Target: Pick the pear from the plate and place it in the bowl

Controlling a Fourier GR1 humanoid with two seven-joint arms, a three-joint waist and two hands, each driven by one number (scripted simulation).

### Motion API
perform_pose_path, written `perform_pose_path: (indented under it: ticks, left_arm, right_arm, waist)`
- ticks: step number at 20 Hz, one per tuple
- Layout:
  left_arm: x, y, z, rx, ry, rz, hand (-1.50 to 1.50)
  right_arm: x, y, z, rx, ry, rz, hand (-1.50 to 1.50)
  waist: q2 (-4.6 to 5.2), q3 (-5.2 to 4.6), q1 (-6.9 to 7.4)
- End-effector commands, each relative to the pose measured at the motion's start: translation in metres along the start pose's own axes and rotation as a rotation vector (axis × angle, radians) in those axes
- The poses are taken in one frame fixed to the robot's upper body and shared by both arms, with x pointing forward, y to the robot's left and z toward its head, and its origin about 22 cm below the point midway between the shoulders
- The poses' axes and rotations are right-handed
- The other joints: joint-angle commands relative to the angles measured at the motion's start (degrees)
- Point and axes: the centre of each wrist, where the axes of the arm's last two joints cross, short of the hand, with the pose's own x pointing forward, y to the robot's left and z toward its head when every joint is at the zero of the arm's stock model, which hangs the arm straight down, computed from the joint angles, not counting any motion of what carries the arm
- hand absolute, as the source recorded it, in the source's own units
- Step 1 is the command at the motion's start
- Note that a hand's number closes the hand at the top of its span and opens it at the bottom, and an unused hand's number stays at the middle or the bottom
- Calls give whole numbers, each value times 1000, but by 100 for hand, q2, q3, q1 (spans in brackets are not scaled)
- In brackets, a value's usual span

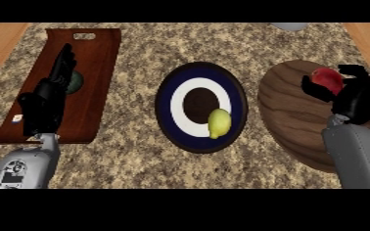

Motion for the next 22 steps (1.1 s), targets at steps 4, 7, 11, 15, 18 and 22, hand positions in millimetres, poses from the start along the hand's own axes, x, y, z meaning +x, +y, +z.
perform_pose_path:
  ticks: [4,7,11,15,18,22]
  left_arm:
    - [2,2,13,-19,-4,0,0]
    - [7,5,-3,26,7,-7,0]
    - [4,7,-3,5,5,-15,0]
    - [2,22,1,19,8,-14,0]
    - [-18,7,9,31,19,-7,0]
    - [-10,9,5,38,8,-10,0]
  right_arm:
    - [-18,13,-18,100,-18,-215,-150]
    - [-41,-3,-37,54,-78,-278,-150]
    - [-38,7,-16,7,-70,-357,-150]
    - [-49,-36,-18,8,-60,-434,-150]
    - [-59,-52,4,27,-15,-507,-150]
    - [-90,-99,25,44,-62,-571,-150]
  waist:
    - [-6,6,51]
    - [-10,3,-25]
    - [-24,-7,-52]
    - [-49,-12,-117]
    - [-56,-16,-156]
    - [-68,-15,-226]
